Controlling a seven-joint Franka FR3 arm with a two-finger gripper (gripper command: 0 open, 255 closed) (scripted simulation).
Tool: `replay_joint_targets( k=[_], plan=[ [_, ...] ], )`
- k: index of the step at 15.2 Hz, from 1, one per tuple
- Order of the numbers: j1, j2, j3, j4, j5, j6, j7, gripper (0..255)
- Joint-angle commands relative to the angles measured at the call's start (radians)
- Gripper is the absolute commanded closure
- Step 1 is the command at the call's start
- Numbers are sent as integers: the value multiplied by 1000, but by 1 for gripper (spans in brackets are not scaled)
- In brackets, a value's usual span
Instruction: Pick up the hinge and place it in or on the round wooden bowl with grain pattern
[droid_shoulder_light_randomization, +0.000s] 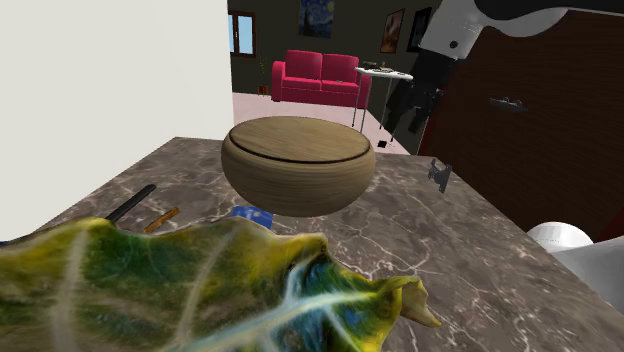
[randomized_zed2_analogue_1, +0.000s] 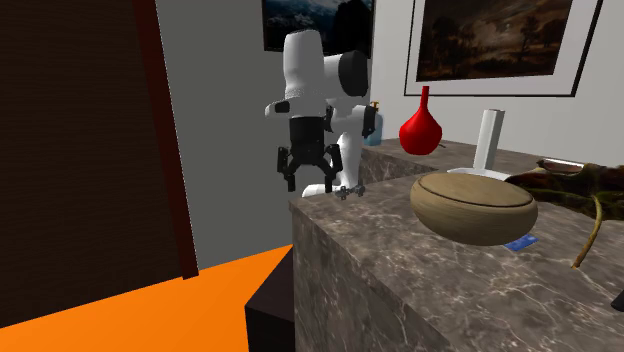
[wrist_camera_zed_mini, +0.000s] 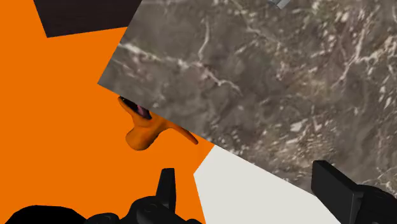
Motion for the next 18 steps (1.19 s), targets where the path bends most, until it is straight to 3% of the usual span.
replay_joint_targets(
  k=[1,6,11,12,18],
  plan=[
    [0,0,0,0,0,0,0,0],
    [-119,-113,138,-15,28,-183,365,0],
    [-233,-168,282,39,110,-387,737,0],
    [-248,-171,299,49,123,-410,779,0],
    [-239,-221,310,-58,136,-353,773,0]
  ],
)
